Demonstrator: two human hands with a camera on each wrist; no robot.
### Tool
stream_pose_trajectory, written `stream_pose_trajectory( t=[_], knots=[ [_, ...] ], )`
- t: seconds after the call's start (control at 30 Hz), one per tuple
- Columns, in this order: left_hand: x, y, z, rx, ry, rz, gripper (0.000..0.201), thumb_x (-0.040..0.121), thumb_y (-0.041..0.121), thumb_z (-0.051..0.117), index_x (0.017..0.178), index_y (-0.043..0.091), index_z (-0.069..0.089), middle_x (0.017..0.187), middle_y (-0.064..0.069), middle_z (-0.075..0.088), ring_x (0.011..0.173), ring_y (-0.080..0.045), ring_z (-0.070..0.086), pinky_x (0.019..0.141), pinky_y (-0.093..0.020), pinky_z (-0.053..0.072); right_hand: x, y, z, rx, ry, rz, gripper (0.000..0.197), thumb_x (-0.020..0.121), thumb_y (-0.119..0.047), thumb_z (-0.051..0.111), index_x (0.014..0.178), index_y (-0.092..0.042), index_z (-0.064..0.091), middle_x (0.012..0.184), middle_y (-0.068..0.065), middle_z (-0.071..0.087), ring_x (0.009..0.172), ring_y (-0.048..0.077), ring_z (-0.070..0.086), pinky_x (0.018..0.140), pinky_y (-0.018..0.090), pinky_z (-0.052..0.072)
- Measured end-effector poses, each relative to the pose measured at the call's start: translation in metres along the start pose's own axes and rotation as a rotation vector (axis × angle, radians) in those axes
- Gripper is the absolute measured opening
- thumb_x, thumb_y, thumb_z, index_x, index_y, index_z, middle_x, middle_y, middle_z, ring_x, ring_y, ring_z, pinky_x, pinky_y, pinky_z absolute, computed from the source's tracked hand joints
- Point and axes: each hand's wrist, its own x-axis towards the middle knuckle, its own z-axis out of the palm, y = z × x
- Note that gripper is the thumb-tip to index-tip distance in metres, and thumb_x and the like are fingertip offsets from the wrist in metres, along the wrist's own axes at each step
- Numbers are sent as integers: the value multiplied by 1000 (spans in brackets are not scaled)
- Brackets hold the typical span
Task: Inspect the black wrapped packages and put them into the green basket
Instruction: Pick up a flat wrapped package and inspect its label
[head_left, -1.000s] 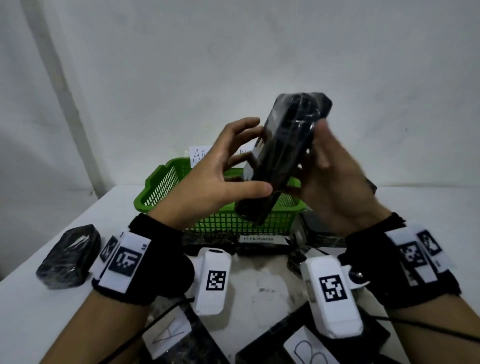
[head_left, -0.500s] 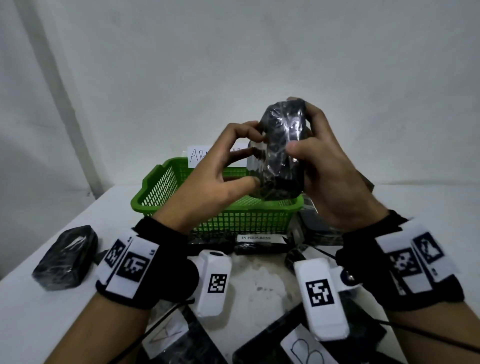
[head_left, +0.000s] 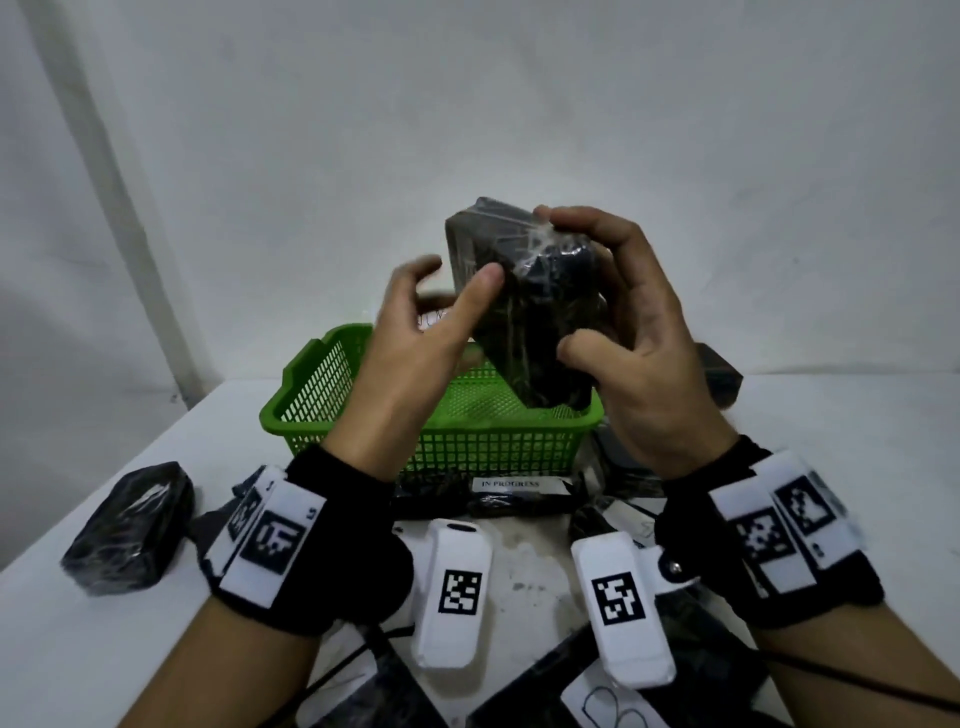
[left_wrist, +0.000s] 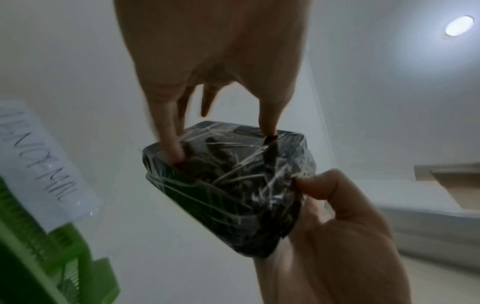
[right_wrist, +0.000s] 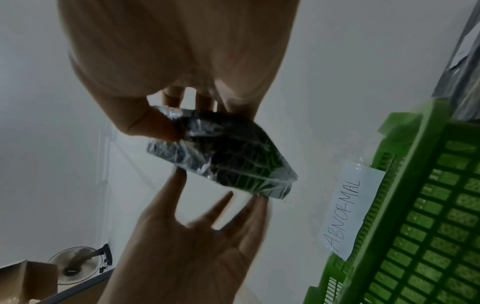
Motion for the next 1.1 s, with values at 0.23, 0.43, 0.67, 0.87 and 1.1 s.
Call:
stream_pose_trajectory(
  t=[0.23, 0.43, 0.67, 0.87, 1.1],
  knots=[
    [-8, 10, 1, -190, -261, -264, 54, 87, 64, 51, 130, 33, 61, 119, -3, 69, 97, -31, 73, 82, -51, 59, -1, -2, -14, 187, -125, 145, 37, 85, -12, 58, 122, -15, 66, 149, 4, 54, 136, 24, 53, 109, 50, 46],
    [-3, 1, -8, 41, -331, -64, 102, 69, 37, 85, 149, 48, 23, 137, 20, 53, 108, -12, 69, 80, -34, 59, 2, -1, -32, 34, 25, 399, 110, 56, -76, 79, 152, -42, 36, 152, -5, 50, 135, 21, 54, 114, 57, 39],
    [-6, 1, -10, 215, -567, 32, 111, 65, 31, 86, 150, 53, 19, 155, 24, 32, 128, -9, 56, 103, -42, 51, -1, -5, -31, 41, -33, 395, 104, 67, -43, 80, 155, -23, 30, 119, -2, 71, 111, 21, 69, 88, 39, 54],
    [-7, 3, -11, 256, -465, 135, 106, 79, 40, 81, 154, 47, 7, 153, 19, 39, 133, 0, 49, 103, -27, 48, -4, -2, -19, -136, -17, 275, 116, 63, -39, 81, 159, -37, 16, 150, -6, 50, 131, 12, 57, 112, 44, 46],
    [-5, 4, -10, 511, -390, 348, 130, 64, 36, 88, 157, 37, -4, 140, 33, 26, 131, 19, 32, 101, -4, 36, 3, -13, -12, 82, -52, 323, 70, 91, -48, 59, 154, -37, 32, 150, -5, 51, 134, 18, 55, 107, 50, 47]
  ],
)
